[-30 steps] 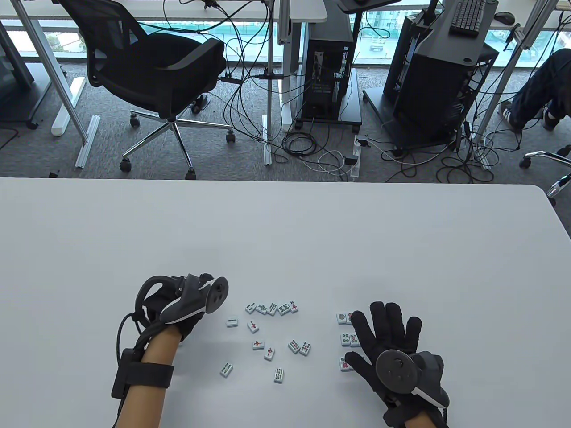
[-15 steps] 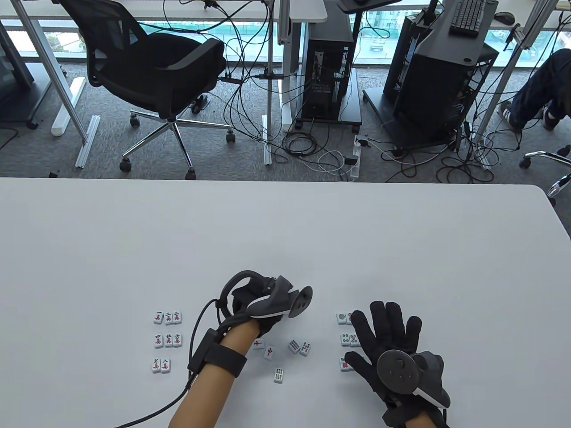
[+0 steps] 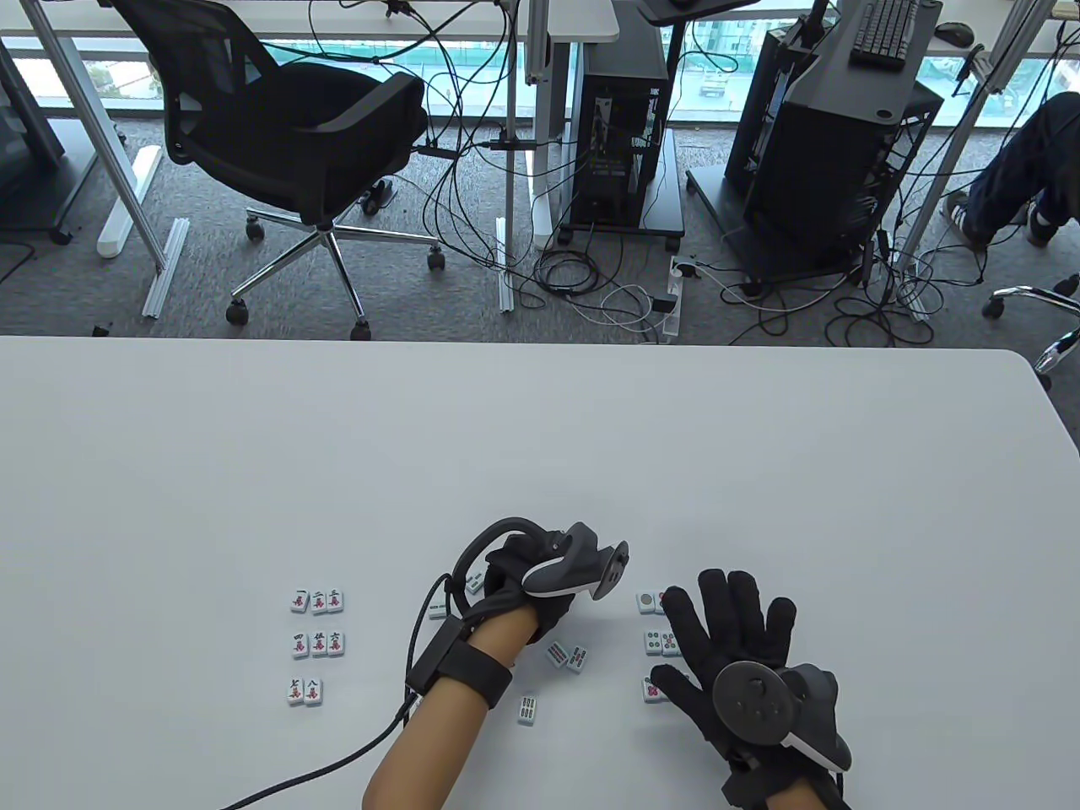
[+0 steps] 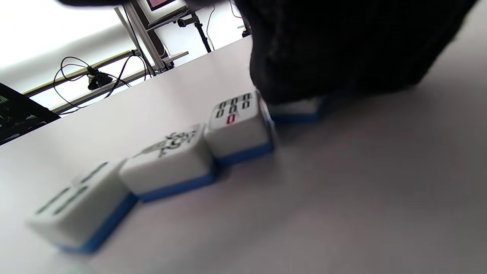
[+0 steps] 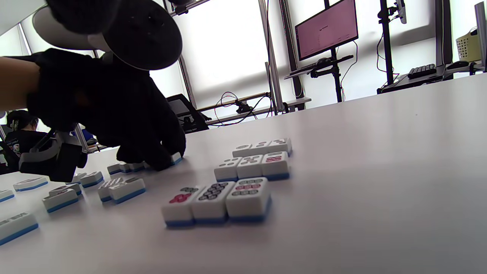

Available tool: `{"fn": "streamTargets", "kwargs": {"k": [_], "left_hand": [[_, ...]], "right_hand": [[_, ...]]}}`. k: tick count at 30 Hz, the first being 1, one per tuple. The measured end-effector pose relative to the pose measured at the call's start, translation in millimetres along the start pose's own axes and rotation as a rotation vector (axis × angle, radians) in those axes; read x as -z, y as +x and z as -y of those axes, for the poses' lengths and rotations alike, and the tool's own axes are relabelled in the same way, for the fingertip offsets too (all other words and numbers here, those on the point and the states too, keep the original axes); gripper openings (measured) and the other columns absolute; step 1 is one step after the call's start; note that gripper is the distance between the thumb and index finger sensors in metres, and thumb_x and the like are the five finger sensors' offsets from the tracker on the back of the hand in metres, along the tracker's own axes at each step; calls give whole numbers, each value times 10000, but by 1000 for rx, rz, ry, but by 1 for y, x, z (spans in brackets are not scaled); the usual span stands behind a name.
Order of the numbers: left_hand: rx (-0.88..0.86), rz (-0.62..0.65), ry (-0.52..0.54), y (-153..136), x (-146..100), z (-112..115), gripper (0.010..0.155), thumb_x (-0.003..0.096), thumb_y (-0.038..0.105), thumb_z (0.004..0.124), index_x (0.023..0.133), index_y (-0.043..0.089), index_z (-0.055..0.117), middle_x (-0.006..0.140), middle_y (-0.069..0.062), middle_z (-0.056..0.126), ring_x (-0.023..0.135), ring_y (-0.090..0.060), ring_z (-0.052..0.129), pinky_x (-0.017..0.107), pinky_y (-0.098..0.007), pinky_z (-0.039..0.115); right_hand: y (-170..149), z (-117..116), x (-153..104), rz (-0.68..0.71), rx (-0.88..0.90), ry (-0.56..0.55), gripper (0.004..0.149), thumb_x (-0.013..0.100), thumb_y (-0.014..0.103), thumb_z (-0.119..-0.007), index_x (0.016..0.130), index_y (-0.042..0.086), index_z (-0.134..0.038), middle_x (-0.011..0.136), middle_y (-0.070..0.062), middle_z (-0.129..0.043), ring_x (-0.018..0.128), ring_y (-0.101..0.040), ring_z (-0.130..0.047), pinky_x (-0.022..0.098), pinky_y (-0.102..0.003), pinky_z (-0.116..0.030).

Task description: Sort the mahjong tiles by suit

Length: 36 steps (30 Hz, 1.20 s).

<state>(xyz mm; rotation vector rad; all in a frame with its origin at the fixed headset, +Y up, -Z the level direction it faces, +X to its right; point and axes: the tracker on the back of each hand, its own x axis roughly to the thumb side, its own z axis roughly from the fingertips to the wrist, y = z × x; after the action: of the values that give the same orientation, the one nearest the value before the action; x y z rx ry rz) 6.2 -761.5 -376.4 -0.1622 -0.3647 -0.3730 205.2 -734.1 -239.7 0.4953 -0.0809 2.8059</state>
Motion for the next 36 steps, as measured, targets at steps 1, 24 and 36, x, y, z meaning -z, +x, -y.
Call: {"fn": "streamTargets", "kwargs": {"k": [1, 24, 36], "left_hand": [[-16, -6, 3, -1, 0, 0, 575, 295, 537, 889, 745, 179, 899, 265, 171, 999, -14, -27, 880, 127, -314, 857], [14, 26, 129, -133, -169, 24, 595, 264, 522, 910, 763, 199, 889, 296, 161, 1008, 13, -36, 899, 158, -323, 862], [49, 1, -27, -143, -197, 84, 595, 255, 519, 918, 755, 196, 893, 283, 160, 1007, 2, -35, 894, 148, -322, 861]], "right_hand": [[0, 0, 0, 1, -1, 1, 754, 521, 609, -580, 1120, 355, -200, 1183, -72, -39, 1037, -369, 54, 699, -687, -19], [1, 2, 0, -7, -34, 2, 756, 519, 610, -579, 1118, 351, -197, 1180, -77, -38, 1034, -371, 51, 696, -689, -23], [3, 0, 0, -12, -57, 15, 756, 518, 608, -578, 1115, 349, -194, 1177, -83, -37, 1030, -375, 49, 694, -689, -39]]}}
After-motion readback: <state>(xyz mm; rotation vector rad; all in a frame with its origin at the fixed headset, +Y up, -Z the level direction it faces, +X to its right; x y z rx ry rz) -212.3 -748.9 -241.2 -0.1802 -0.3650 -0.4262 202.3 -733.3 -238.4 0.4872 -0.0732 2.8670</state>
